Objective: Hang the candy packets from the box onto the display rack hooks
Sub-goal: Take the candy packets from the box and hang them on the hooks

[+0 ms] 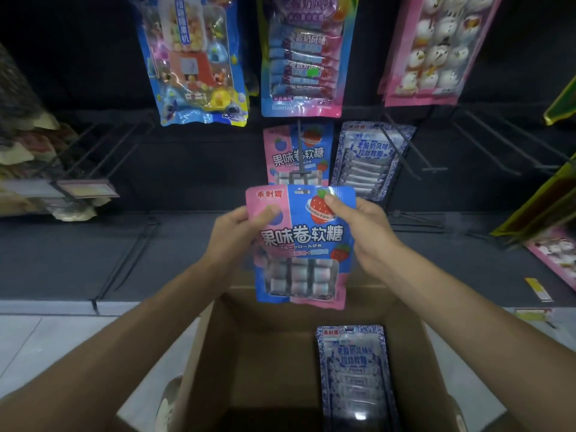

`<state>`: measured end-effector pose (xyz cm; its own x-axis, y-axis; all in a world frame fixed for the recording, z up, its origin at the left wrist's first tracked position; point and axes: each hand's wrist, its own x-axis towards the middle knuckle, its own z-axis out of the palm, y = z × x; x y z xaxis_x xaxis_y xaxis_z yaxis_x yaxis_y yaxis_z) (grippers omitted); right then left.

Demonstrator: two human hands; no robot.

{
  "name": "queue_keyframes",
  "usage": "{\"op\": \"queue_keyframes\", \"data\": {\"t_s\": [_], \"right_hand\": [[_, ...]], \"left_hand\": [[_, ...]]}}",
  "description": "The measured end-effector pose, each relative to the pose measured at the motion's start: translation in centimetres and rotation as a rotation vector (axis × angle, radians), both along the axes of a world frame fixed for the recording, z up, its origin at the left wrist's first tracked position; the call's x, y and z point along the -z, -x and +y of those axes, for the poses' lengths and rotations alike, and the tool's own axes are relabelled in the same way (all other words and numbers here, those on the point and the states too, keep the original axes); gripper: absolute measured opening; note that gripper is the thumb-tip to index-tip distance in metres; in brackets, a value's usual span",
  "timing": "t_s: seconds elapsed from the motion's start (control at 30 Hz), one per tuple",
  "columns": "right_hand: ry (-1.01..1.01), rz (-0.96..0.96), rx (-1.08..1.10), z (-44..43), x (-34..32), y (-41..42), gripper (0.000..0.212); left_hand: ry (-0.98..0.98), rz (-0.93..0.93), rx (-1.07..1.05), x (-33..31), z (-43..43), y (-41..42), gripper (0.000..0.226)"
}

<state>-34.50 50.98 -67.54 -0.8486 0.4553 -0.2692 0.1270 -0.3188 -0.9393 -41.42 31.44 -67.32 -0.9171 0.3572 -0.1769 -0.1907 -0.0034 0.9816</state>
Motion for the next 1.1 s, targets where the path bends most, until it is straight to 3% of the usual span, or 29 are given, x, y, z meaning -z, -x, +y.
{"op": "queue_keyframes", "data": {"t_s": [0.33, 0.53, 1.1], "right_hand": [[-0.125, 0.028, 0.040, 1.2, 0.4, 1.2, 0.026], [-0.144, 0.040, 0.057, 1.9, 0.2, 2.1, 0.026], [-0.078, 0.067, 0.087, 2.2, 0.7, 3.8, 0.029]], "left_hand": [[-0.055, -0.063, -0.026, 0.9, 2.3, 4.2, 0.017], [-0.082, -0.164, -0.111, 0.9, 4.2, 4.9, 0.032], [-0.113, -0.182, -0.185, 1.1, 5.4, 5.7, 0.032]]}}
